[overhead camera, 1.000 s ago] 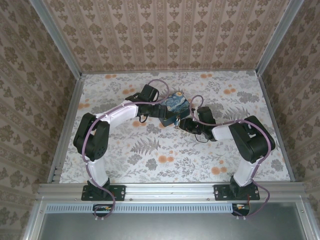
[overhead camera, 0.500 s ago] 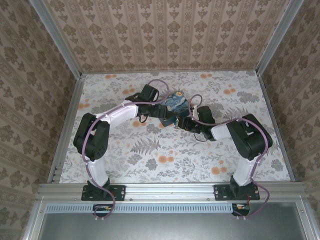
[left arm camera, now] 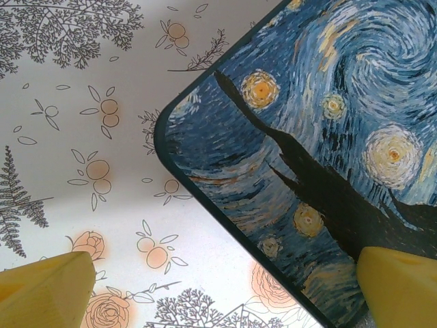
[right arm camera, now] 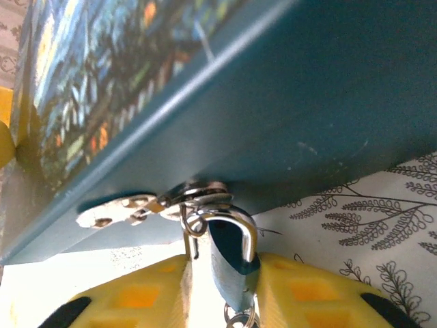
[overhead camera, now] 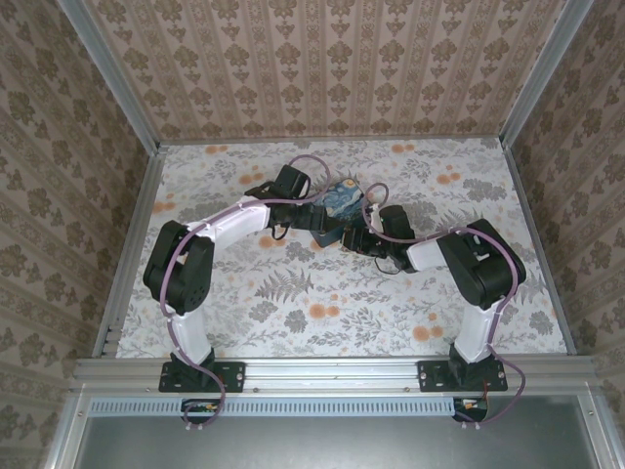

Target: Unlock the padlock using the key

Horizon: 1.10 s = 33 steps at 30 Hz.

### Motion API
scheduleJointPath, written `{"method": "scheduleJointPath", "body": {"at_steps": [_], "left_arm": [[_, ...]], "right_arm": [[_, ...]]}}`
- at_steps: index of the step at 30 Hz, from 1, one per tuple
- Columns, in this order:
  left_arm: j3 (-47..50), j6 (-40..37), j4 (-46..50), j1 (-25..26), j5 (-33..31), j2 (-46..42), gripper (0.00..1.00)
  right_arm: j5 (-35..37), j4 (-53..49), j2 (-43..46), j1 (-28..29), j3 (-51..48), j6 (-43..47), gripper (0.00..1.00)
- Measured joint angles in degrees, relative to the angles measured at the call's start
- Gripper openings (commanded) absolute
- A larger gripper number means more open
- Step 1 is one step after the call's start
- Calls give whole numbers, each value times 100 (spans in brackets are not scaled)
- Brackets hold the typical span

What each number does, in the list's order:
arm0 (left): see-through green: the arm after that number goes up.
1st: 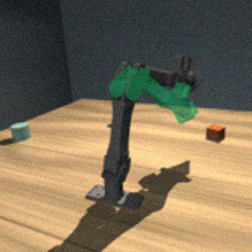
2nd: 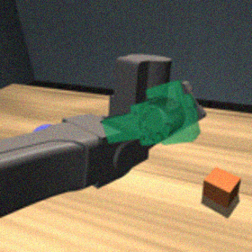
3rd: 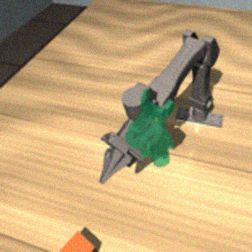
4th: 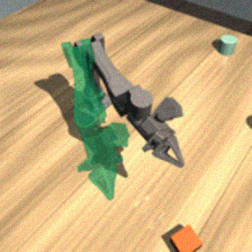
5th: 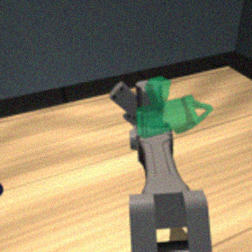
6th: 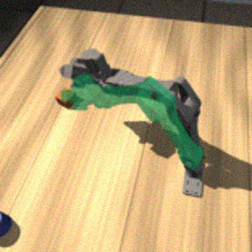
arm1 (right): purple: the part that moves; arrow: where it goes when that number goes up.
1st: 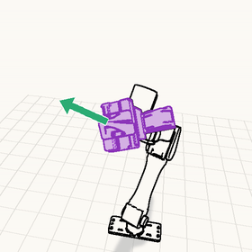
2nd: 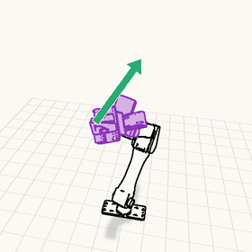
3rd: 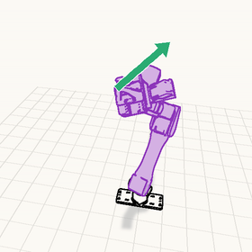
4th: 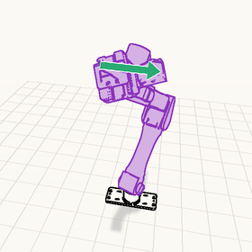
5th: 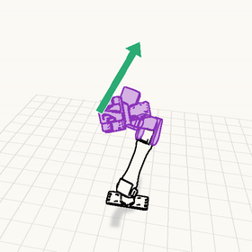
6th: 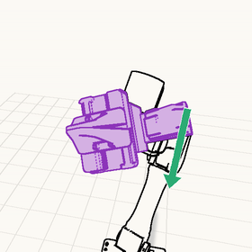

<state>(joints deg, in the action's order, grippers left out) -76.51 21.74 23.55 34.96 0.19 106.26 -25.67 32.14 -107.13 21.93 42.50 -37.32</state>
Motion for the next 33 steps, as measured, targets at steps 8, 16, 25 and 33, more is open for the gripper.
{"method": "scheduleJointPath", "body": {"at_steps": [8,16,25,33], "left_arm": [[0,2,-13,-2,-17,0,100],[0,2,-13,0,-24,0,100],[0,-13,-28,61,-26,4,100],[-2,-83,-87,109,-111,26,100]], "right_arm": [[55,0,-28,26,11,-17,1],[197,184,72,-63,-192,-275,0],[210,551,114,-238,-417,-813,0],[72,817,111,-437,-448,-1318,0]]}}
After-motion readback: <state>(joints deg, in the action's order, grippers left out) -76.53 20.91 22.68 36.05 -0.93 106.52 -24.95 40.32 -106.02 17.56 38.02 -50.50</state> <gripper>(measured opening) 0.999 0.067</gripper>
